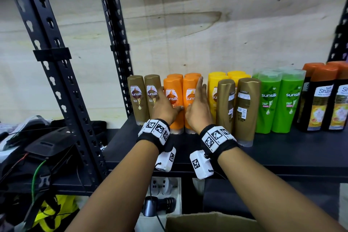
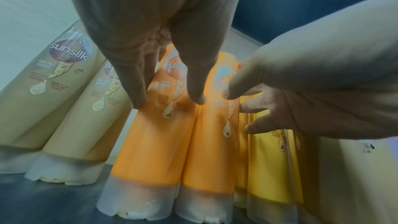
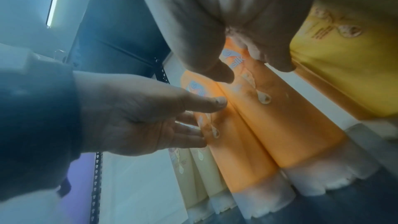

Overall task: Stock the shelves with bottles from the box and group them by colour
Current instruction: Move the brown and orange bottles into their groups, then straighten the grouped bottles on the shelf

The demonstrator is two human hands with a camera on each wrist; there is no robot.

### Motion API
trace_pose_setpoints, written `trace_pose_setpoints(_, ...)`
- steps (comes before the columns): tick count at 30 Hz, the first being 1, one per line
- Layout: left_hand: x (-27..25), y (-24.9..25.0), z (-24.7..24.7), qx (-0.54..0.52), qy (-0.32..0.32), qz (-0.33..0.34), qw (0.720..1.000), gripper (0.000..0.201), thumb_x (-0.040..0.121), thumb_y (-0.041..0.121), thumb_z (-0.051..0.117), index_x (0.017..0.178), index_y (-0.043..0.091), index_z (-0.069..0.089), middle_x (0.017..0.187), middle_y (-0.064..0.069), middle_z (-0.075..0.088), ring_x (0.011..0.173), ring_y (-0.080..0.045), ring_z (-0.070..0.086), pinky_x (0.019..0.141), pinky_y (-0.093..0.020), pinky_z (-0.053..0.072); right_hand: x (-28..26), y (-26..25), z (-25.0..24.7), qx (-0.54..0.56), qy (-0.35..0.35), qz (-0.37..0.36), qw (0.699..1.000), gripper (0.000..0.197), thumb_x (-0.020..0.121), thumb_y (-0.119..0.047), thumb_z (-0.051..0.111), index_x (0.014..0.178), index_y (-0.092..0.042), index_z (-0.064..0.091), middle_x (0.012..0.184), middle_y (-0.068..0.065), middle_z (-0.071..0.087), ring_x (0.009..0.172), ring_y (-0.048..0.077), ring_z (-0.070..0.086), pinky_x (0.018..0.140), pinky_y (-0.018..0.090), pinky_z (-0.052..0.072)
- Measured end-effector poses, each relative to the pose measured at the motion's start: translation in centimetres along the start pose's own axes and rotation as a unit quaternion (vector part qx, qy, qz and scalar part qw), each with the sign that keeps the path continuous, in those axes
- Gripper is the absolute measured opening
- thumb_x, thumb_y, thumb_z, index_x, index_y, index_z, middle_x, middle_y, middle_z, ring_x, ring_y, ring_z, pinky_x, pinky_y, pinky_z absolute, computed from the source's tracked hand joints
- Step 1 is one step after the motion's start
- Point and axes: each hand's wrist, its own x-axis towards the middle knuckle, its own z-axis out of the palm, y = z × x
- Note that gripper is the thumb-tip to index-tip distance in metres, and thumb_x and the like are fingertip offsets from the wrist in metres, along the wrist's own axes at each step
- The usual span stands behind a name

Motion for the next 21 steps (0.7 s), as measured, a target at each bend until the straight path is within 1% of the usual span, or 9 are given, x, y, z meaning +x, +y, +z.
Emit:
trace_pose_setpoints(4,-1.8,0.2,-0.5,0.027,-0.042,-0.028,0.998,0.088,0.088,0.025,0.076,0.154,0.018,0.019,0.147,-0.015,0.051,0.132,-0.037,0.053,0.111,-0.051,0.042,-2.1,0.7,-0.1,-0.006,-0.032,0.025,0.999,0.091,0.099,-0.01,0.054,0.16,-0.025,-0.012,0.169,0.01,0.003,0.152,0.032,0.022,0.119,0.046,0.028)
trace_pose_setpoints(6,-2.9,-0.1,-0.7,0.046,-0.049,-0.029,0.997,0.076,0.091,0.026,0.073,0.151,0.014,0.027,0.143,-0.016,0.054,0.13,-0.036,0.054,0.111,-0.048,0.043,-3.4,1.0,-0.2,-0.008,-0.044,0.045,0.998,0.086,0.099,-0.016,0.056,0.161,-0.024,-0.003,0.166,0.009,0.01,0.15,0.031,0.024,0.119,0.047,0.029)
trace_pose_setpoints(8,-4.2,-0.5,-0.9,0.07,-0.052,-0.026,0.996,0.062,0.093,0.031,0.069,0.145,0.01,0.04,0.139,-0.016,0.057,0.127,-0.035,0.056,0.107,-0.043,0.045,-4.6,1.3,-0.6,-0.01,-0.052,0.064,0.997,0.075,0.099,-0.023,0.057,0.16,-0.023,0.013,0.16,0.009,0.022,0.145,0.03,0.033,0.115,0.046,0.034)
trace_pose_setpoints(10,-5.6,-0.7,-1.3,0.097,-0.053,-0.015,0.994,0.045,0.095,0.033,0.065,0.132,0.008,0.056,0.128,-0.015,0.063,0.118,-0.033,0.061,0.099,-0.038,0.049,-5.6,1.5,-1.4,-0.041,-0.063,0.064,0.995,0.056,0.099,-0.028,0.056,0.15,-0.019,0.036,0.145,0.009,0.041,0.133,0.029,0.046,0.107,0.044,0.042)
trace_pose_setpoints(12,-6.9,-1.0,-1.5,0.117,-0.051,0.0,0.992,0.028,0.096,0.03,0.06,0.111,0.008,0.068,0.11,-0.015,0.069,0.105,-0.033,0.066,0.091,-0.038,0.054,-6.6,1.8,-2.2,-0.086,-0.075,0.031,0.993,0.031,0.099,-0.03,0.055,0.127,-0.016,0.058,0.127,0.007,0.055,0.116,0.026,0.057,0.095,0.039,0.05)
trace_pose_setpoints(13,-7.5,-1.0,-1.5,0.124,-0.053,0.004,0.991,0.025,0.095,0.028,0.057,0.102,0.008,0.07,0.103,-0.015,0.07,0.099,-0.034,0.067,0.088,-0.04,0.056,-7.1,1.9,-2.6,-0.104,-0.075,0.005,0.992,0.022,0.099,-0.029,0.054,0.115,-0.016,0.063,0.118,0.006,0.058,0.107,0.025,0.06,0.087,0.036,0.052)
trace_pose_setpoints(15,-8.8,-0.9,-1.6,0.14,-0.064,0.007,0.988,0.025,0.095,0.029,0.056,0.095,0.009,0.071,0.099,-0.016,0.07,0.095,-0.037,0.068,0.087,-0.044,0.057,-8.0,1.9,-3.5,-0.129,-0.066,-0.039,0.989,0.017,0.099,-0.029,0.053,0.101,-0.016,0.064,0.106,0.005,0.061,0.095,0.023,0.062,0.076,0.033,0.051)
trace_pose_setpoints(17,-9.9,-0.7,-1.4,0.156,-0.067,0.015,0.985,0.027,0.095,0.035,0.057,0.094,0.012,0.071,0.1,-0.017,0.07,0.095,-0.038,0.068,0.088,-0.045,0.056,-8.6,2.0,-4.6,-0.15,-0.058,-0.059,0.985,0.02,0.099,-0.03,0.051,0.097,-0.015,0.064,0.101,0.005,0.062,0.088,0.021,0.061,0.07,0.032,0.049)
trace_pose_setpoints(21,-11.7,0.5,-0.5,0.191,-0.047,0.059,0.979,0.03,0.096,0.04,0.057,0.101,0.014,0.071,0.102,-0.015,0.071,0.097,-0.038,0.067,0.085,-0.043,0.056,-9.5,2.3,-7.0,-0.184,-0.052,-0.065,0.979,0.024,0.097,-0.031,0.049,0.096,-0.013,0.065,0.098,0.006,0.063,0.089,0.024,0.062,0.069,0.033,0.049)
